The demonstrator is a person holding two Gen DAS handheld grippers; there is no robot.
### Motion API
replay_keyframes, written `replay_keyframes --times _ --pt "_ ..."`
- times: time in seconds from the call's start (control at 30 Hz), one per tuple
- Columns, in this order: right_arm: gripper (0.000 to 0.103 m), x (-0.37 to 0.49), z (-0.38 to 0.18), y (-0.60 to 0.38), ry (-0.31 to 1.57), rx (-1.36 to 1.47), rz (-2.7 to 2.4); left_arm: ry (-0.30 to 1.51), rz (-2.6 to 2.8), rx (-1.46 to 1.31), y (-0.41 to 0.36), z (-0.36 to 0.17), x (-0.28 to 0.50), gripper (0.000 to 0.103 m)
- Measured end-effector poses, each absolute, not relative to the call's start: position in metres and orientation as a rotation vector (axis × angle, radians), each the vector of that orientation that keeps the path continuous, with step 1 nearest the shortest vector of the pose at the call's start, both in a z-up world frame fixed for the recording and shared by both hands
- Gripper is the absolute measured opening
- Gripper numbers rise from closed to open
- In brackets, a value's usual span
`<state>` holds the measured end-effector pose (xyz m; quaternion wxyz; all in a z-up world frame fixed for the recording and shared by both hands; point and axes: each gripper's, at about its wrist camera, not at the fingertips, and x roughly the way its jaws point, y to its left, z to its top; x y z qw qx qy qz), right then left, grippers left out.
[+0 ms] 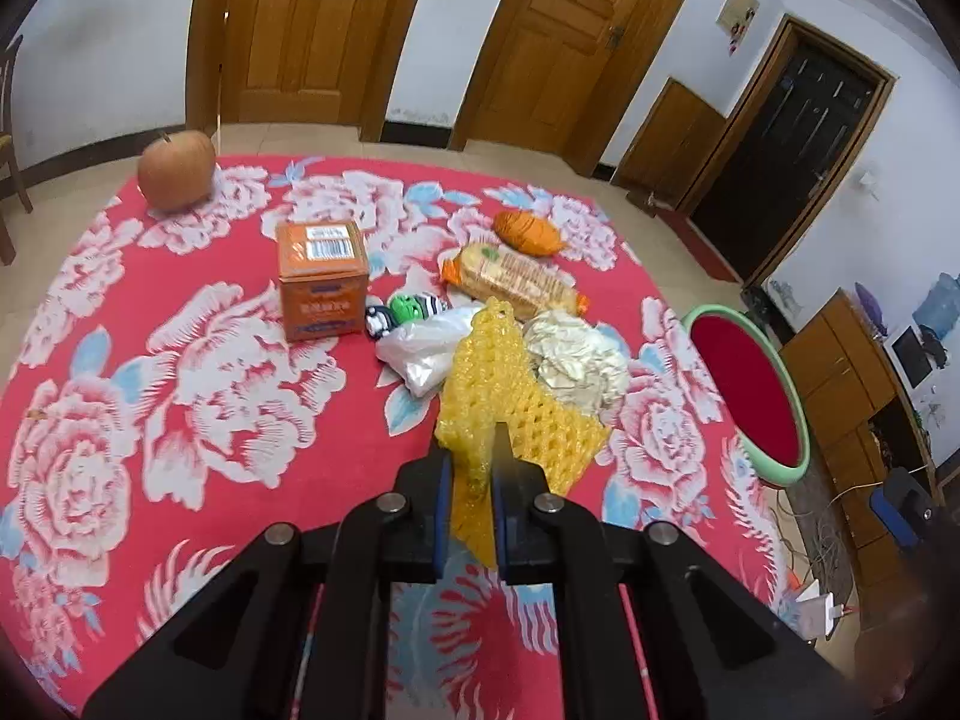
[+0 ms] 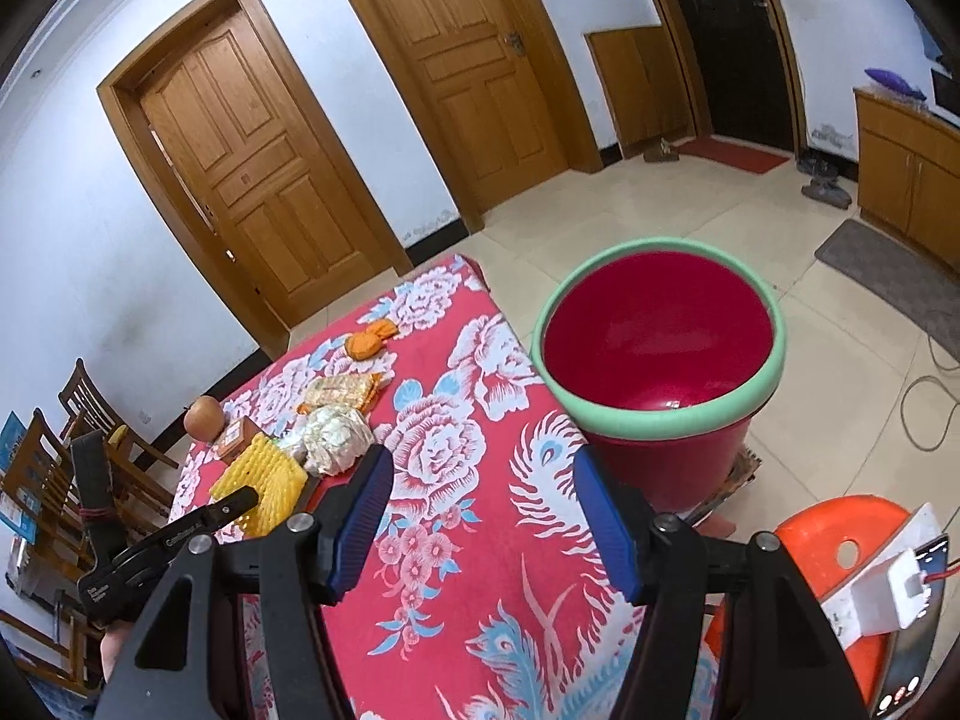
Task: Collect trash
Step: 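Grasp a yellow foam net with the left gripper, then grasp crumpled white paper with the right gripper while the left holds the foam net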
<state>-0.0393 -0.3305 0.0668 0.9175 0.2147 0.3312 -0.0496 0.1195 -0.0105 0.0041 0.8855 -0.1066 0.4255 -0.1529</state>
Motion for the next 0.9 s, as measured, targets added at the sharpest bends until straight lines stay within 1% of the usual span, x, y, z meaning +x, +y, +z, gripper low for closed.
replay_keyframes --times 0.27,0.5,0.63,0.9 --pt "0.065 -0.053 0.087 -0.311 0.644 0.407 -0.063 0.806 -0.264 -0.203 0.018 0.033 0.104 0.01" --pt "0.065 -0.039 0.093 -0.278 0.675 0.379 0.037 0.752 -0.212 -0.147 0.033 0.047 0.107 0.01" --pt "0.065 -0.021 0.088 -0.258 0.691 0.342 0.069 0.74 -0.188 -0.146 0.04 0.044 0.111 0.01" --pt "0.065 0.025 0.064 -0.227 0.743 0.286 0.112 0.773 -0.165 -0.188 0.05 0.022 0.125 0.01"
